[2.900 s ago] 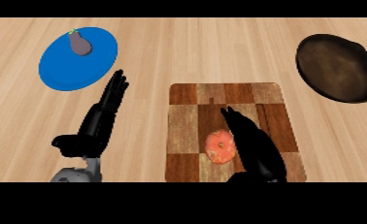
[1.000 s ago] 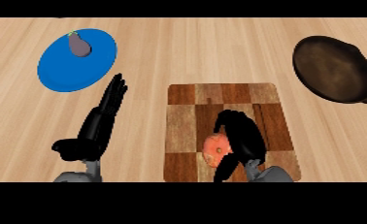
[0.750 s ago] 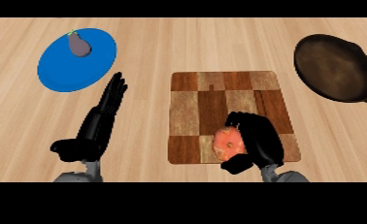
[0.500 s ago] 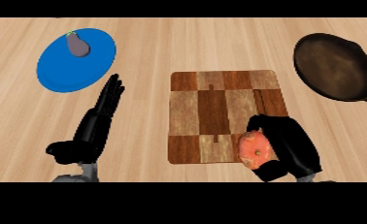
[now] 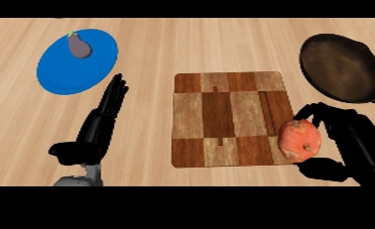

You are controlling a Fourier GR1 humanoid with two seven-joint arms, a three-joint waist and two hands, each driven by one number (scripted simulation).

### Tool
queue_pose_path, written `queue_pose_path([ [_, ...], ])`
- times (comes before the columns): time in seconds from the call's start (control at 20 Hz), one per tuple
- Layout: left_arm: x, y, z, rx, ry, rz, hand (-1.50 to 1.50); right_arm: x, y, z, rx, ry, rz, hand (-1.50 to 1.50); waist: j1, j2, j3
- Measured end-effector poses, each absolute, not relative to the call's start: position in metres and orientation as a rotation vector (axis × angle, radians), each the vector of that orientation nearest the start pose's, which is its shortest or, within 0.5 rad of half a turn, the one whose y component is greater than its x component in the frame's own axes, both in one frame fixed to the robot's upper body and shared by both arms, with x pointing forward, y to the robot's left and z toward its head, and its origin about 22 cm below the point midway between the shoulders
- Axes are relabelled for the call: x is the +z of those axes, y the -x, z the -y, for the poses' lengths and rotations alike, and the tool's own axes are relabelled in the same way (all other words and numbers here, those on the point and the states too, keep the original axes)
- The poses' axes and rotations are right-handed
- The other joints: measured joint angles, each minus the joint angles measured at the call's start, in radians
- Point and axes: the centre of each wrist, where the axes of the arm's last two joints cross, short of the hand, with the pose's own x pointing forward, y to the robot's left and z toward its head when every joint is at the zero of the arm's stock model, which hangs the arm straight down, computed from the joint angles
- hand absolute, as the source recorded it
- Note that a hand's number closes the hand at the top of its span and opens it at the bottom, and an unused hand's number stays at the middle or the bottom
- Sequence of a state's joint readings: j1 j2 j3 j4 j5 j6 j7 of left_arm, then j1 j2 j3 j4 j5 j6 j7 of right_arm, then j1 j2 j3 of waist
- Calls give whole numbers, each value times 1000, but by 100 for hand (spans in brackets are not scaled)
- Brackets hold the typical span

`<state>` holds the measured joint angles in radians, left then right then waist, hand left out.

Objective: Pick the squash from the cutting board and place it in the pan

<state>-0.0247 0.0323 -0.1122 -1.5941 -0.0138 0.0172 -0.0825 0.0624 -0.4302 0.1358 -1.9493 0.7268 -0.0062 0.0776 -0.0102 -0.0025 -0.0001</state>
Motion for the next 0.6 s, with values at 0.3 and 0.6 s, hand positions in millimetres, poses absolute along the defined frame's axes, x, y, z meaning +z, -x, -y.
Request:
queue_pose_path([
  [0.3,13,-242,-204,-123,55,1696,0,109,-229,305,706,848,1658,150,9,2,0],
  [0.6,10,-249,-206,-132,59,1702,0,94,-266,345,554,876,1640,150,16,5,1],
])
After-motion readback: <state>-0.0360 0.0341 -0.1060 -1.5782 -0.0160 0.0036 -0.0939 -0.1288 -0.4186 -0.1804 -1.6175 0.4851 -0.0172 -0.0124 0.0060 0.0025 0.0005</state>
